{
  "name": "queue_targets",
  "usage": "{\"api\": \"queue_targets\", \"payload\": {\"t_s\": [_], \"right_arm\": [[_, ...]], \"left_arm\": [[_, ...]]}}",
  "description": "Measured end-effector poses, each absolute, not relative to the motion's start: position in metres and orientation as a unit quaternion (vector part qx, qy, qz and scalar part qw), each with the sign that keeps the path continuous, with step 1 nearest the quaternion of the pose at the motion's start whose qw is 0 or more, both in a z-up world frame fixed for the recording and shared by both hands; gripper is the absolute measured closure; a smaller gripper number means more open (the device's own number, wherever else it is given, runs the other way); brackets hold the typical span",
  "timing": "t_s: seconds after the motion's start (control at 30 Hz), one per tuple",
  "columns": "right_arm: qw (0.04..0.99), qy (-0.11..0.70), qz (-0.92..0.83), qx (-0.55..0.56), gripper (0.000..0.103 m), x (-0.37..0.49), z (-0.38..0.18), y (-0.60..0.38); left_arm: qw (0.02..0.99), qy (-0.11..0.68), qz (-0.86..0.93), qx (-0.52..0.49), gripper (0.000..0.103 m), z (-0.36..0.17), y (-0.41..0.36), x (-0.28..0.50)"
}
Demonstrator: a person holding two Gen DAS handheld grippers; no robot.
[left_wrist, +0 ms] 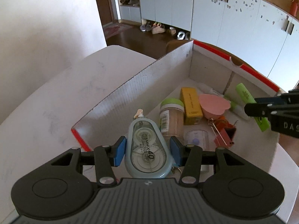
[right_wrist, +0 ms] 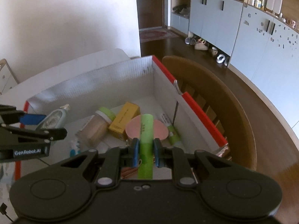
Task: Organize rigid objects
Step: 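Lower both items into the box and open both grippers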
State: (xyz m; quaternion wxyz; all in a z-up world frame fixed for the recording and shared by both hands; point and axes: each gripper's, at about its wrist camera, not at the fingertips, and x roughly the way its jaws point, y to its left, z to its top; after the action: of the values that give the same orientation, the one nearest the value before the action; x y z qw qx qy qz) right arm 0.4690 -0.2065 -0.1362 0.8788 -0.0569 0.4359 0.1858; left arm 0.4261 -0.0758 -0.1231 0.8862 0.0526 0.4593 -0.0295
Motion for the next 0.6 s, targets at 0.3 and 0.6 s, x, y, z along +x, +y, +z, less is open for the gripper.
{"api": "queue_targets", "payload": {"t_s": [0.3,0.6], "right_arm": [[0.871,0.448,0.189,-0.074,0.088,0.473,-0.149,-0.201],[0.865,0.456,0.194,-0.076,0.087,0.473,-0.15,-0.197]], "left_arm": [[0.871,0.486,-0.034,0.065,0.053,-0.138,-0.082,0.451],[0.857,0.508,-0.039,0.076,0.053,-0.141,-0.093,0.466]]}}
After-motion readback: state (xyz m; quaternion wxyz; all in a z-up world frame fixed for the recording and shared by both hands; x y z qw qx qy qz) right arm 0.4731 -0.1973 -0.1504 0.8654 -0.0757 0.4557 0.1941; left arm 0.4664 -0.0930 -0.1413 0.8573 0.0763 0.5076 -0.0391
